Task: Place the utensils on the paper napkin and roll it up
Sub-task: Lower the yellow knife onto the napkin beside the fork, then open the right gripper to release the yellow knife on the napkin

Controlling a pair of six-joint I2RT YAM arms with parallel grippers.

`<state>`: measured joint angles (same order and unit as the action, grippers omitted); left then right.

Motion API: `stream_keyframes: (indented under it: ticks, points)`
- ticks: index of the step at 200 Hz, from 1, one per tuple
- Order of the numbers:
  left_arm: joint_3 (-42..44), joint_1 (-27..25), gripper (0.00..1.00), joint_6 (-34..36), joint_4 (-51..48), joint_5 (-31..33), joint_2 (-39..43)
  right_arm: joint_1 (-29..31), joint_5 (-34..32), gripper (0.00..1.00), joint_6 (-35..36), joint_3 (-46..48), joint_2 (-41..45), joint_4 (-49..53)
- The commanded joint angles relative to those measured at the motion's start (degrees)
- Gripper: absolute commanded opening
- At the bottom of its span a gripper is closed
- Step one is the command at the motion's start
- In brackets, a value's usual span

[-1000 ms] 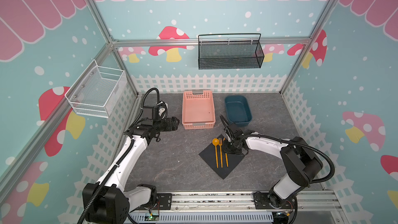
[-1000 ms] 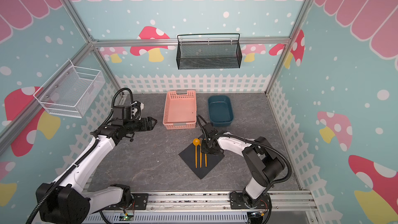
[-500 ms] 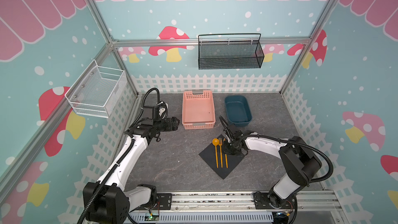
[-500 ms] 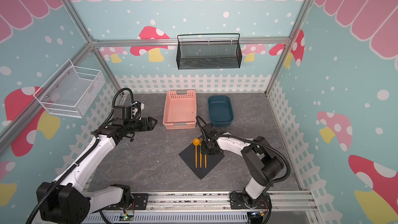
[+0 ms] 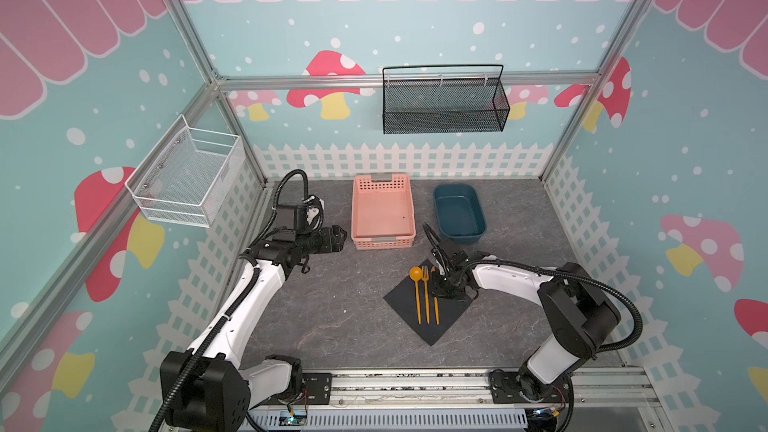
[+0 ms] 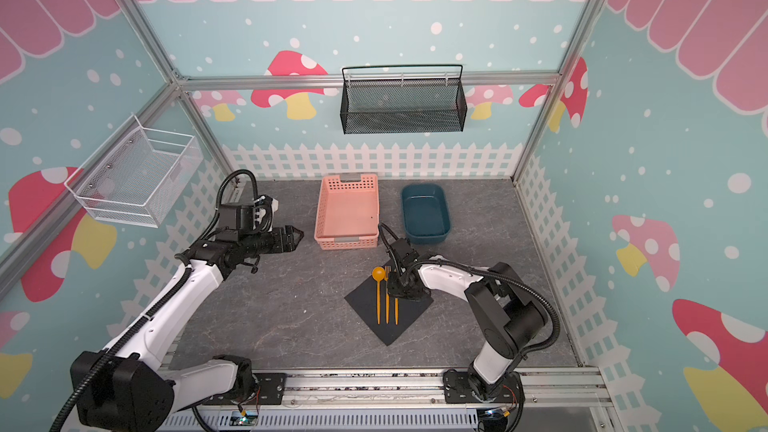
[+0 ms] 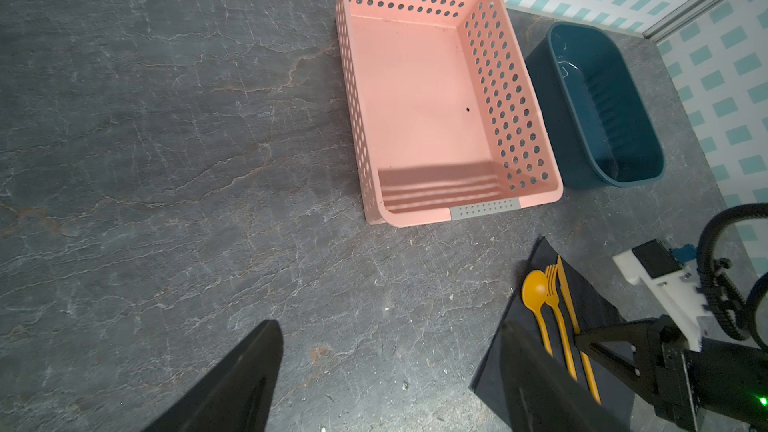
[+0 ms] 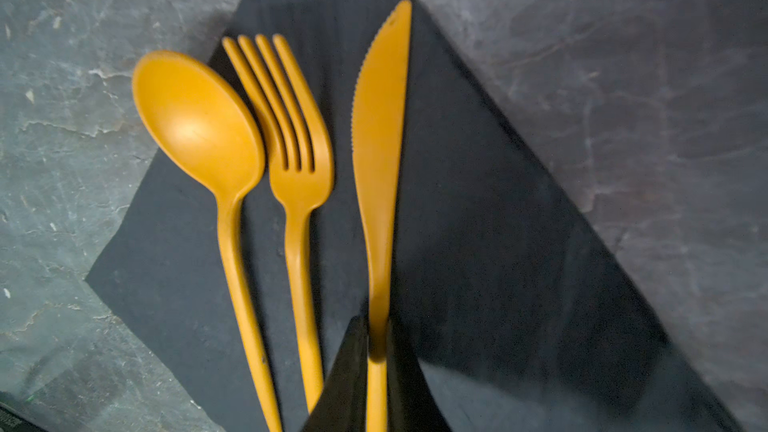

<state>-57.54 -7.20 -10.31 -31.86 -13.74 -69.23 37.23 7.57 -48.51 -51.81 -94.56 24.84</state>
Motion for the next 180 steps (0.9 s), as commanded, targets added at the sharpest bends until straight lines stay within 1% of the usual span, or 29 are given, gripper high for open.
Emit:
stream_keyframes:
  ticks: [1, 19, 54, 84, 180]
  points:
    - [0.18, 0.28, 0.84, -0.33, 0.59, -0.55, -0.21, 0.52, -0.02, 0.19, -0.75, -0.14, -0.59, 0.15]
    - [0.20, 0.32, 0.84, -0.33, 0.57, -0.66, -0.28, 0.52, -0.20, 0.19, -0.80, -0.18, -0.73, 0.17]
    - [0.25, 0.26, 0.84, -0.24, 0.57, -0.59, -0.20, 0.49, -0.58, 0.13, -0.66, -0.24, -1.15, 0.07]
    - [0.26, 0.30, 0.84, -0.24, 0.62, -0.50, -0.20, 0.48, -1.22, 0.11, -0.55, -0.64, -0.90, 0.30]
    - [0.23, 0.26, 0.84, -0.14, 0.52, -0.24, -0.27, 0.49, -2.31, 0.09, -0.16, -1.82, -1.09, 1.02]
